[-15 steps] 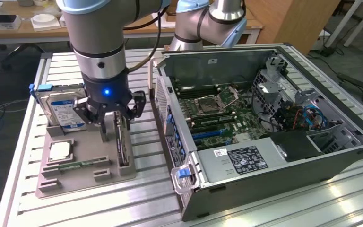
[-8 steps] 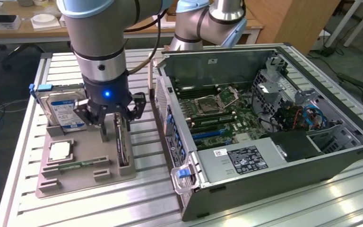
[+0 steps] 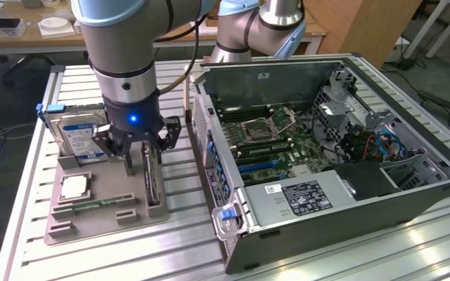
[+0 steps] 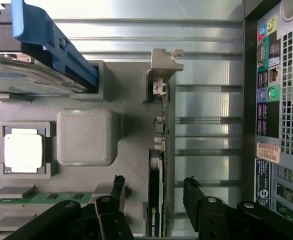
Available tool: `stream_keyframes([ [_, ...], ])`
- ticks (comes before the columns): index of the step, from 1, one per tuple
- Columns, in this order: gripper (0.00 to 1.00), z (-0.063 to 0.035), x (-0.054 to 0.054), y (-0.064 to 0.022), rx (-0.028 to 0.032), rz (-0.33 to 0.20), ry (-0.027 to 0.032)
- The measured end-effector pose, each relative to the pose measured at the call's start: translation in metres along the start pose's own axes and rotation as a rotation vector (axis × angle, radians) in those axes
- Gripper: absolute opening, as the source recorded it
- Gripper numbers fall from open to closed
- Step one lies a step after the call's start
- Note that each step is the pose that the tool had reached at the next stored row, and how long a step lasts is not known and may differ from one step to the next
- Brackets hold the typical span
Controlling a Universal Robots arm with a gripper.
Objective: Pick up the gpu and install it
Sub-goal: 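Pick up the gpu and move the gpu toward the slot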
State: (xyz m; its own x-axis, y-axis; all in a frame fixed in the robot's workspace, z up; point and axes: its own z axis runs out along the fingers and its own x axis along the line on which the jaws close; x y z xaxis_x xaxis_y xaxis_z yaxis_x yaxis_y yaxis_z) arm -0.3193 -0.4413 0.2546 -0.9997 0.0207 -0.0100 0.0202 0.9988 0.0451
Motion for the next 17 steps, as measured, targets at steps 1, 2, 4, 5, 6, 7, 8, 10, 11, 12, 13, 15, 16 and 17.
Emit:
stream_keyframes([
  [1, 0.59, 0.0008, 0.0000, 0.0000, -0.0001, 0.000, -0.0001],
  [2, 0.59, 0.0014, 0.0000, -0.0001, -0.0001, 0.000, -0.0001],
  [4, 0.59, 0.0025, 0.0000, -0.0004, 0.0000, 0.000, 0.0001],
  [5, 0.59, 0.0032, 0.0000, -0.0005, -0.0001, 0.000, -0.0001],
  [6, 0.59, 0.0037, 0.0000, -0.0005, -0.0001, 0.000, 0.0000],
  [7, 0.59, 0.0041, 0.0001, -0.0007, 0.0001, 0.000, 0.0001],
  [8, 0.59, 0.0046, 0.0001, -0.0007, -0.0001, 0.000, 0.0000],
  [10, 0.59, 0.0052, 0.0001, -0.0009, 0.0000, 0.000, 0.0002],
  [11, 0.59, 0.0056, 0.0000, -0.0010, 0.0000, 0.000, 0.0001],
  [12, 0.59, 0.0060, 0.0000, -0.0010, 0.0000, 0.000, 0.0000],
  [13, 0.59, 0.0066, 0.0000, -0.0011, -0.0001, 0.000, 0.0000],
  [15, 0.59, 0.0081, 0.0001, -0.0013, -0.0001, 0.000, 0.0000],
  [16, 0.59, 0.0089, 0.0000, -0.0014, 0.0000, 0.000, 0.0000],
  [17, 0.59, 0.0096, 0.0001, -0.0018, 0.0000, 0.000, 0.0001],
])
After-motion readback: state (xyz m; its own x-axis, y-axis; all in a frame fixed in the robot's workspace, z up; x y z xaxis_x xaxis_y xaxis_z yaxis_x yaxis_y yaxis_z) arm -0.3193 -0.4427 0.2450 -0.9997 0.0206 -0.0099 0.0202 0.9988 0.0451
